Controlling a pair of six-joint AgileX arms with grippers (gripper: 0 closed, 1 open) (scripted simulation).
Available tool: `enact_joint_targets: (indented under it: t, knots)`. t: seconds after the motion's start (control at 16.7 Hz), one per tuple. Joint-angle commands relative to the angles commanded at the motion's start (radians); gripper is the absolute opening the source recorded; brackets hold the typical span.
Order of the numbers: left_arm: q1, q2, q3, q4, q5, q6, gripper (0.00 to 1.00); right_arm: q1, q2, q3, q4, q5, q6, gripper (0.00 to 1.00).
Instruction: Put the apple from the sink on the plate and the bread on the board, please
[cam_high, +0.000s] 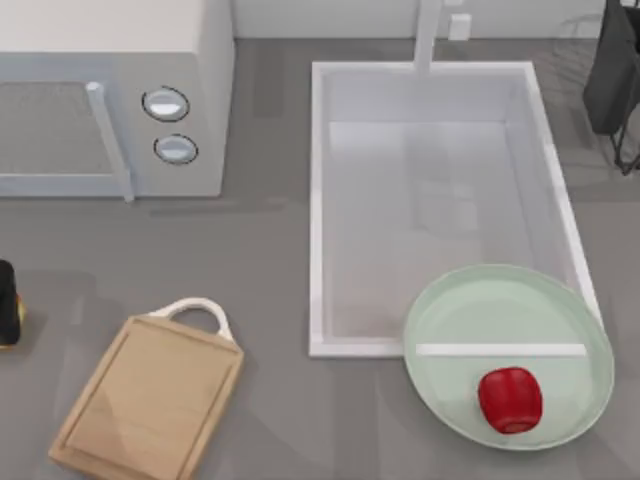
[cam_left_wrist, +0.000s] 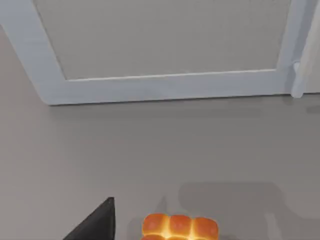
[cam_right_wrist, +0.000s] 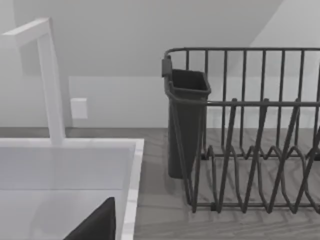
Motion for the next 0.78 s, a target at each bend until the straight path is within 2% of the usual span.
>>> enact_joint_targets:
  t: [0.48,0.78]
  knots:
    - [0.050,0.838,0.496,-0.388,0.000,0.105,1.00,0.000,0.000,0.000,0.000,0.000,0.000,1.00]
    - [0.075,1.159,0.719,-0.569,0.000,0.156,1.00,0.000,0.000,0.000,0.000,0.000,0.000,1.00]
